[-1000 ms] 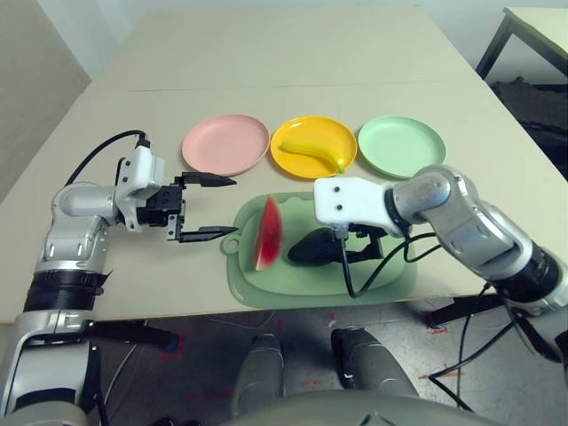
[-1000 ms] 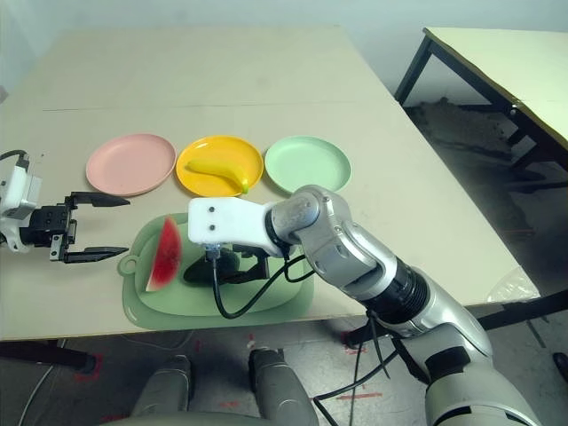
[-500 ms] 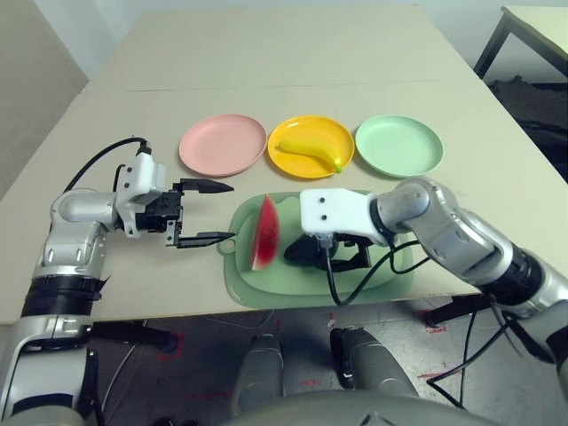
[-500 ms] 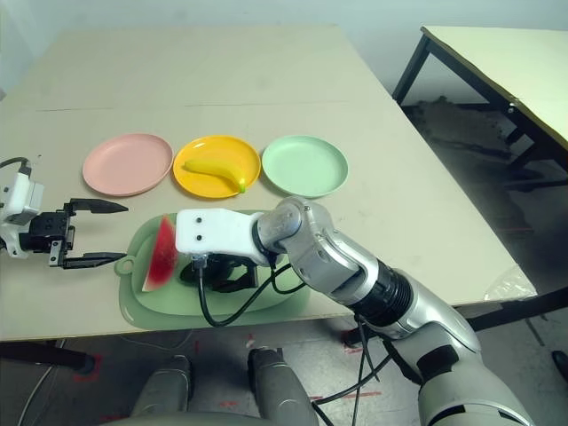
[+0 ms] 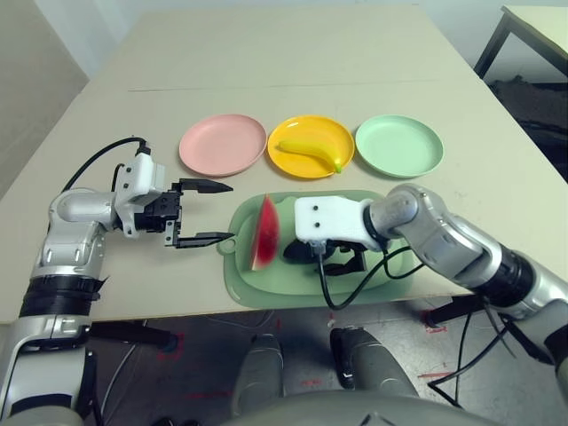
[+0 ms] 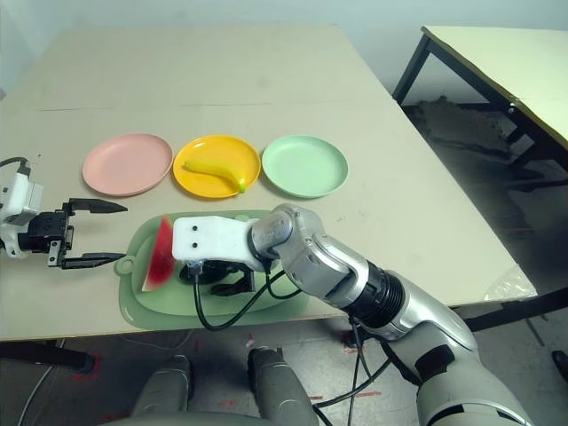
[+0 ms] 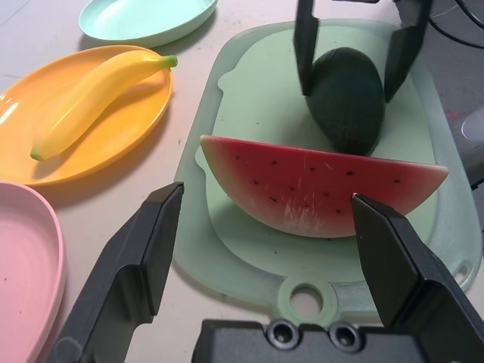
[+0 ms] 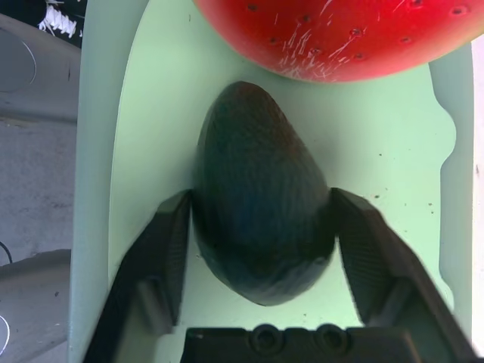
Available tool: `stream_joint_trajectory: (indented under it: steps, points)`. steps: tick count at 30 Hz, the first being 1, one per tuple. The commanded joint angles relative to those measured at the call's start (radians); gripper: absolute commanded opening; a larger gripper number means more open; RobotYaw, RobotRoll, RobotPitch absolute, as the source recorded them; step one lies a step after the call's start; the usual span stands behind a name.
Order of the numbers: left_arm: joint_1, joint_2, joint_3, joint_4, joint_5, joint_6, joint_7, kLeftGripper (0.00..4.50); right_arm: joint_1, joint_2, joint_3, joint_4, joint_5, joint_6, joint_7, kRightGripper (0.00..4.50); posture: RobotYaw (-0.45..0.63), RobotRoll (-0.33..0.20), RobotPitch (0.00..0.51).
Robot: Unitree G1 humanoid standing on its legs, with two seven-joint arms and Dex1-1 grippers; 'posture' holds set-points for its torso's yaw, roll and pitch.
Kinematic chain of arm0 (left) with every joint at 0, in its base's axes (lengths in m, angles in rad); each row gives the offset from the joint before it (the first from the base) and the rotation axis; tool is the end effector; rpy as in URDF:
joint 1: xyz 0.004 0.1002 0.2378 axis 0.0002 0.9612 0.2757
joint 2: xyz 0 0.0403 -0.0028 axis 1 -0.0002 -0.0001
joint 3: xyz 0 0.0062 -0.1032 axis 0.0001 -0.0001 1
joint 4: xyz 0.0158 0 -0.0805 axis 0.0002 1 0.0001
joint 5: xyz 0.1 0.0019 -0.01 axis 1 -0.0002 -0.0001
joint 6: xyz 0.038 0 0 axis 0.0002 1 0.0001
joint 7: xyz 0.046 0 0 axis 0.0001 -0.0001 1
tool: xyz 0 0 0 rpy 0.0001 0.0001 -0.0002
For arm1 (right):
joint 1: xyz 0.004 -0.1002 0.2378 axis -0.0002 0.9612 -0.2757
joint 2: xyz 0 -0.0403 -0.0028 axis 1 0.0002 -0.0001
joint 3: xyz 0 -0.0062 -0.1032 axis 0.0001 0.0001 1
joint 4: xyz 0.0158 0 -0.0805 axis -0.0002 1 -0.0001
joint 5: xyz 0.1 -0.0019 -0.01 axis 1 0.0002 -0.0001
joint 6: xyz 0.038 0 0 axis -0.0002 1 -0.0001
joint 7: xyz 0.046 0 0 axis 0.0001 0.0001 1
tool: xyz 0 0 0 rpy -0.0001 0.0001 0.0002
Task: Place the fruits into color-matched plates.
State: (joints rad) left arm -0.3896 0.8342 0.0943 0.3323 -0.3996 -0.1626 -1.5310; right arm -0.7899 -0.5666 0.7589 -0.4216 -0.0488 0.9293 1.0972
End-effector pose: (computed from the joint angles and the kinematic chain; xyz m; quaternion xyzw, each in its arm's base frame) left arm 0.2560 0.3185 0.1739 0.2506 0.0146 -0.5931 0.7650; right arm 0.2426 -0.0819 0.1879 -0.4261 0.1918 0.6218 0.6285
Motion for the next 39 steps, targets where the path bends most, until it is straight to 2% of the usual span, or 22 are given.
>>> stream_joint_trajectory:
  steps: [1, 6, 10, 13, 17, 21, 25, 32, 35, 39]
  points:
    - [0.009, 0.010, 0.000, -0.007, 0.006, -0.009, -0.006, 4.50, -0.006, -0.002, 0.013, 0.003, 0.004, 0.003, -0.004, 3.03, 0.01, 0.000, 0.141]
    - [0.015, 0.008, 0.001, -0.026, -0.007, 0.001, -0.007, 4.50, -0.005, -0.005, 0.010, 0.006, 0.004, -0.001, -0.005, 3.03, 0.01, 0.000, 0.140]
    - [0.023, -0.010, 0.000, -0.104, -0.072, 0.081, -0.009, 4.50, -0.005, -0.013, 0.002, 0.014, 0.007, -0.015, 0.000, 3.03, 0.01, 0.000, 0.135]
    - [0.011, -0.028, 0.010, -0.138, -0.102, 0.172, 0.050, 4.50, -0.012, -0.017, -0.002, 0.028, 0.003, -0.035, 0.003, 3.03, 0.00, 0.000, 0.132]
    - [-0.025, -0.041, 0.026, -0.133, -0.091, 0.222, 0.138, 4.50, -0.063, -0.033, -0.019, 0.122, -0.041, -0.121, -0.008, 3.03, -0.01, 0.000, 0.126]
    - [-0.030, -0.044, 0.011, -0.137, -0.069, 0.231, 0.177, 4.50, -0.170, -0.077, -0.064, 0.365, -0.101, -0.281, -0.016, 3.03, -0.01, 0.000, 0.119]
    - [-0.043, -0.056, -0.004, -0.129, -0.026, 0.202, 0.214, 4.50, -0.305, -0.080, -0.102, 0.724, -0.172, -0.486, -0.059, 3.03, 0.00, 0.000, 0.114]
    - [-0.084, -0.147, -0.048, -0.196, 0.040, 0.192, 0.336, 4.50, -0.435, -0.045, -0.159, 1.285, -0.256, -0.778, -0.155, 3.03, 0.02, 0.000, 0.112]
    - [-0.085, -0.165, -0.061, -0.224, 0.047, 0.205, 0.363, 4.50, -0.459, -0.032, -0.171, 1.450, -0.294, -0.861, -0.215, 3.03, 0.02, 0.000, 0.111]
    - [-0.081, -0.171, -0.066, -0.219, 0.054, 0.191, 0.360, 4.50, -0.473, -0.004, -0.206, 1.572, -0.312, -0.930, -0.266, 3.03, 0.02, 0.000, 0.110]
